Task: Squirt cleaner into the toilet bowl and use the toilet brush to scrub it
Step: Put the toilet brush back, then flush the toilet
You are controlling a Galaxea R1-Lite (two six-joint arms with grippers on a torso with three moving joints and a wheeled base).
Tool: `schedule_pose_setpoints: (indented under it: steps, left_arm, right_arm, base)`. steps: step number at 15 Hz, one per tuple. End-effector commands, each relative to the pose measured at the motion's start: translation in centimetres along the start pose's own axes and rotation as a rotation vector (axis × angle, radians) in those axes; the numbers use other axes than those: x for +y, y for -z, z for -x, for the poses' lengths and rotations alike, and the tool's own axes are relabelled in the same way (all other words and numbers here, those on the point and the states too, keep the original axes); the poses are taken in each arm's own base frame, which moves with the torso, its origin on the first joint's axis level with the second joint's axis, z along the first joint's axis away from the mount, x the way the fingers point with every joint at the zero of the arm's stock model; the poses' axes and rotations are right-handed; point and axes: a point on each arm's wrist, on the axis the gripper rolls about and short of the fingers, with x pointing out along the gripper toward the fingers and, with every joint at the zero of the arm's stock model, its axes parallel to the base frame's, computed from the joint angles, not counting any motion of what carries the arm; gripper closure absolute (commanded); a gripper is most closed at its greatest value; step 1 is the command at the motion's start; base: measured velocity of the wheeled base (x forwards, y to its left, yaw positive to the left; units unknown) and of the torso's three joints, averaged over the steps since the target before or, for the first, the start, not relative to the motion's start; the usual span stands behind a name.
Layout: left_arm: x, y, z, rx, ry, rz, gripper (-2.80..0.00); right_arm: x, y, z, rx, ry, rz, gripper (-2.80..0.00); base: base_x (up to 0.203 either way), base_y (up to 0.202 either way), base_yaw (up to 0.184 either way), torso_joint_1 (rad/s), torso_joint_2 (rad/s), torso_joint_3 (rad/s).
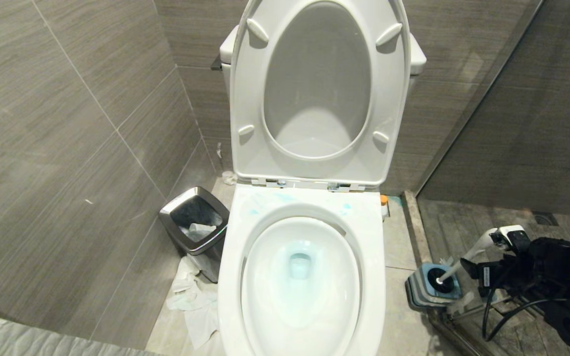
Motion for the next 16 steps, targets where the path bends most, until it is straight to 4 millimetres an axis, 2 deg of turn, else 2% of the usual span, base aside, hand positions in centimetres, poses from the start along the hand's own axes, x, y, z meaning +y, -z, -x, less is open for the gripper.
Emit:
schedule_pose_setpoints:
  steps: [1,5,6,9,13,16]
  left_arm:
    - [0.0,0.0,0.0,0.002,-0.001,0.000,0.00]
    - [0.0,0.0,0.0,0.002,-0.001,0.000,0.00]
    - [0.0,0.0,0.0,0.002,-0.001,0.000,0.00]
    - [0.0,0.0,0.0,0.002,-0.001,0.000,0.00]
    - [0.0,0.0,0.0,0.002,-0.001,0.000,0.00]
    - [0.0,0.0,0.0,0.002,-0.001,0.000,0.00]
  right_arm:
    - [-0.3,-1.3,3.9,-0.041,0.012,-0.023,-2.80]
    - [-0.3,-2.0,9.1,-0.092,-0.018,-0.036,-2.80]
    - [-0.1,-2.0,10.3,-0.105,-0.041,-0.034,0.00]
    - [-0.1,-2.6,12.4,-0.159,-0.058,-0.023,0.00]
    - [-0.4,-5.1,14.9,-0.320,-0.102,0.002,0.00]
    - [-0.3,-5.9,17.9,-0.354,-0.159,0.016,0.00]
  base:
    - [0.000,0.000,0.000,0.000,0.00,0.000]
    - [0.000,0.000,0.000,0.000,0.00,0.000]
    - [0.000,0.000,0.000,0.000,0.00,0.000]
    - [0.000,0.000,0.000,0.000,0.00,0.000]
    - [0.000,0.000,0.000,0.000,0.00,0.000]
    - [0.000,0.000,0.000,0.000,0.00,0.000]
